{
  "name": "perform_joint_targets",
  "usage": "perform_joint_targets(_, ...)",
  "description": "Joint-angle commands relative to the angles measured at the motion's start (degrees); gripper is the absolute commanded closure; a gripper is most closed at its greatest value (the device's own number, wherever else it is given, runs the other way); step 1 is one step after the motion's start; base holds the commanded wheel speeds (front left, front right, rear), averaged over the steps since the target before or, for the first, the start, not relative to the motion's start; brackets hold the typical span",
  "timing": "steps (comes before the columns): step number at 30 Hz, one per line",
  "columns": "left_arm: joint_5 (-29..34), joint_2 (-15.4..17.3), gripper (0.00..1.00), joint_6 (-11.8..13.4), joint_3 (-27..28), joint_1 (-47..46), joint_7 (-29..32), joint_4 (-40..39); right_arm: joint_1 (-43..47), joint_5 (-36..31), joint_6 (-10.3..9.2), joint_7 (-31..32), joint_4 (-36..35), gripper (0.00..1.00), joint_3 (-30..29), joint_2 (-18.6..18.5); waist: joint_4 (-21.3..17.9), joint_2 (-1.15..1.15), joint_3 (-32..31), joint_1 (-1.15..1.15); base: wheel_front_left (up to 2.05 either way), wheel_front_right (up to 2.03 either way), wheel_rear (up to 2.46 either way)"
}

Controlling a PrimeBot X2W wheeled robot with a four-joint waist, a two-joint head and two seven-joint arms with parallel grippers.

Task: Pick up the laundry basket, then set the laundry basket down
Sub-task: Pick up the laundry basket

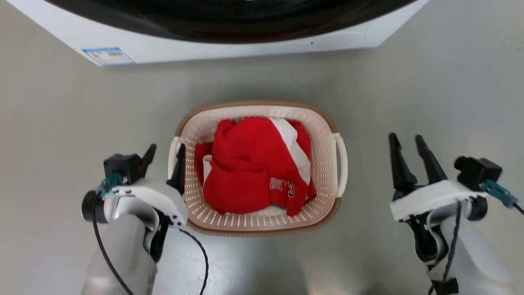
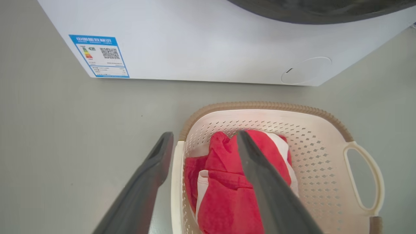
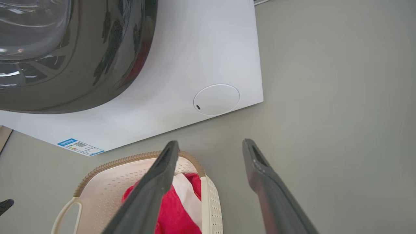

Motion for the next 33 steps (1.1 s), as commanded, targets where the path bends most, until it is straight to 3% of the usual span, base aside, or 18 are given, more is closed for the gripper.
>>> perform_joint_targets(1,0.13,1.4,0.0,-0.22,1.39,-1.87,-0.3,1.01,-0.84,0.79,0.42,-0.37,0.64,0.0,2.25,-0.13,0.1,0.0,2.31,0.0,0.0,0.0,0.0)
perform_joint_targets(14,-2.52,2.86,0.0,-0.33,0.02,-13.95,-0.3,18.69,-10.06,8.62,0.42,-0.37,14.5,0.0,15.68,-0.12,0.86,0.0,12.86,0.0,0.0,0.0,0.0)
perform_joint_targets(22,-4.16,2.89,0.0,-0.33,-2.61,-16.98,-0.3,22.83,-14.19,13.58,0.42,-0.37,18.56,0.0,22.9,0.57,0.64,0.0,16.02,0.0,0.0,0.0,0.0)
perform_joint_targets(33,-7.37,2.49,0.0,-0.34,-7.18,-19.39,-0.3,24.95,-18.03,16.71,0.42,-0.37,20.11,0.0,27.03,-0.37,1.3,0.0,18.58,0.0,0.0,0.0,0.0)
